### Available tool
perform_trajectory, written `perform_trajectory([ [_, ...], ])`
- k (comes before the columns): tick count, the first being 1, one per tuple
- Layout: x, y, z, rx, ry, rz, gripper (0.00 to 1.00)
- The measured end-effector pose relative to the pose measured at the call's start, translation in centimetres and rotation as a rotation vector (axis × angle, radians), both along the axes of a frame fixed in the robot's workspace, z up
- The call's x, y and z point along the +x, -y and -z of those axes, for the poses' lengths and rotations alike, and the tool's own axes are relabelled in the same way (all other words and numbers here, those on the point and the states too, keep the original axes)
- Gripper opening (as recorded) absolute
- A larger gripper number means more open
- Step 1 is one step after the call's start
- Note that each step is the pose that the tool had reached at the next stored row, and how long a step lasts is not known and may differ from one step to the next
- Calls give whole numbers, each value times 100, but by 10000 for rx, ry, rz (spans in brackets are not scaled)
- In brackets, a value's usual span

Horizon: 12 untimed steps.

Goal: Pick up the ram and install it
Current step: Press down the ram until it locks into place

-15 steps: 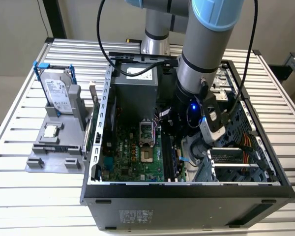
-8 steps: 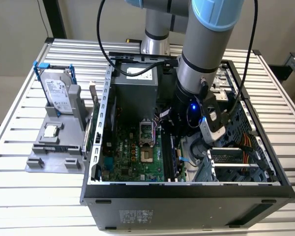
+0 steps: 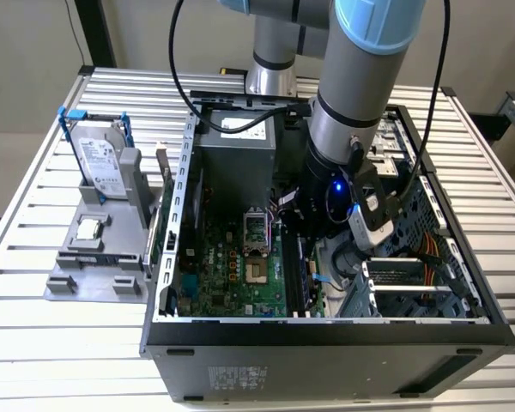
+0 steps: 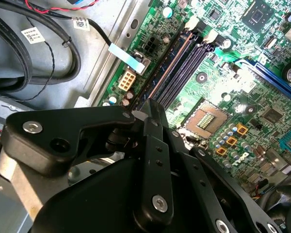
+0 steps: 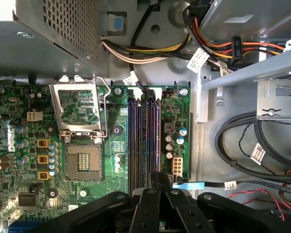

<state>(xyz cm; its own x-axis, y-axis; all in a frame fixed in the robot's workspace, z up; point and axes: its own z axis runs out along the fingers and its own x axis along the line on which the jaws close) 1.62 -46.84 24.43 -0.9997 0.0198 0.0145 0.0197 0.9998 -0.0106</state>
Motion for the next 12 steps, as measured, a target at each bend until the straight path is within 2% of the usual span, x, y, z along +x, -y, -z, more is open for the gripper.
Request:
perform_trajectory([
  [4,0,0,0,1,0,-36,0],
  [12,0,0,0,0,0,-772,0],
])
